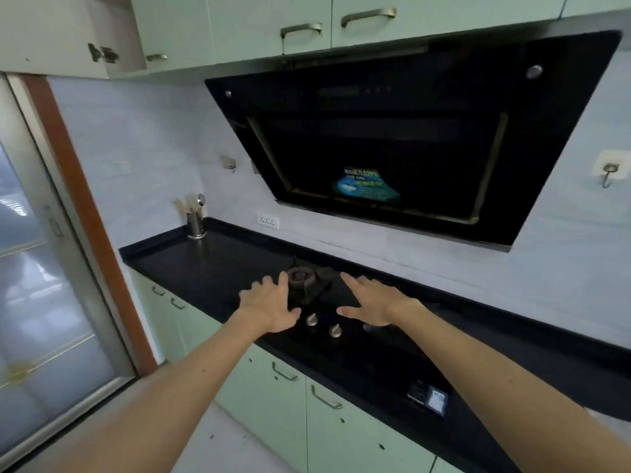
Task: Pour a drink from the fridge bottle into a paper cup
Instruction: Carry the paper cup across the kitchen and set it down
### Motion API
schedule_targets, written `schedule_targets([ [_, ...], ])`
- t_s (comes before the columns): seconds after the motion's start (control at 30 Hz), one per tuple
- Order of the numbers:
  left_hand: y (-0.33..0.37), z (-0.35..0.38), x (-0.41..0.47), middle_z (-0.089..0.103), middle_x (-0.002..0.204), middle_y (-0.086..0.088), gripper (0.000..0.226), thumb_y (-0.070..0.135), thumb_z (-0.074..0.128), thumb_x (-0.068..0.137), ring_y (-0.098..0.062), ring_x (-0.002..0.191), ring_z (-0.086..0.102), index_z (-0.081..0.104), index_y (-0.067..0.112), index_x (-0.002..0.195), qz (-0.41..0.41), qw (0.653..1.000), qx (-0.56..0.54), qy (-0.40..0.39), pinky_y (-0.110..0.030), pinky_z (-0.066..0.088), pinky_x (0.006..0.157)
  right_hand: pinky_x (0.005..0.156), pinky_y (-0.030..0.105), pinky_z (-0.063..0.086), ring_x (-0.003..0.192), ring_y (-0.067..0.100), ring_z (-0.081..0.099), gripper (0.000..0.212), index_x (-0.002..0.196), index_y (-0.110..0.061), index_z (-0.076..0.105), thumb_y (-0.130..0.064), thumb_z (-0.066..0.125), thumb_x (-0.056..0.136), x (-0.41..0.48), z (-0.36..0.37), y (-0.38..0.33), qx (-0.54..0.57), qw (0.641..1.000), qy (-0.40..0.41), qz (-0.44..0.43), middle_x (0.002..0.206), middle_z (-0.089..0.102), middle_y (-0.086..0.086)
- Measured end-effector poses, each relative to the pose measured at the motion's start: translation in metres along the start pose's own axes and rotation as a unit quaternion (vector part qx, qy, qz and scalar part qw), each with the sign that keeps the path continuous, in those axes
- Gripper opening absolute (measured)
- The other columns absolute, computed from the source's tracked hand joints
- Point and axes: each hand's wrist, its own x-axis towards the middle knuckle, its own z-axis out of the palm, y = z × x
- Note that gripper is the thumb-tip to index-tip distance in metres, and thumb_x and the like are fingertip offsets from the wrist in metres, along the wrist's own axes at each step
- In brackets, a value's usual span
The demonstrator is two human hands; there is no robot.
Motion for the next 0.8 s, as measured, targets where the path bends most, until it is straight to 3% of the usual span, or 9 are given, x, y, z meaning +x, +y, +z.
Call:
schedule_targets([
  [0.33, 0.125, 0.014, 0.06, 0.031, 0.155, -0.021, 0.091, 0.057, 0.053, 0.093, -0.039, 0.138, 0.039, 0.006, 0.013, 0.158, 0.152, 0.988, 0.012, -0.026, -0.052, 0.043, 0.106, 0.108, 0.05, 0.039, 0.142, 0.034, 0.032, 0.086, 0.158, -0.028, -0.004, -0.064, 0.043, 0.095, -0.05, 0.014, 0.113, 0.028, 0.989, -0.002, 0.147, 0.16, 0.024, 0.008],
  [0.8, 0.274, 0.047, 0.133, 0.031, 0.153, -0.021, 0.088, 0.056, 0.052, 0.093, -0.038, 0.133, 0.042, 0.009, 0.013, 0.157, 0.368, 0.928, 0.035, -0.047, -0.051, 0.047, 0.1, 0.107, 0.05, 0.04, 0.141, 0.034, 0.033, 0.085, 0.158, -0.027, -0.002, -0.062, 0.044, 0.096, -0.117, 0.028, 0.221, 0.044, 0.931, -0.006, 0.362, 0.158, 0.028, 0.009],
])
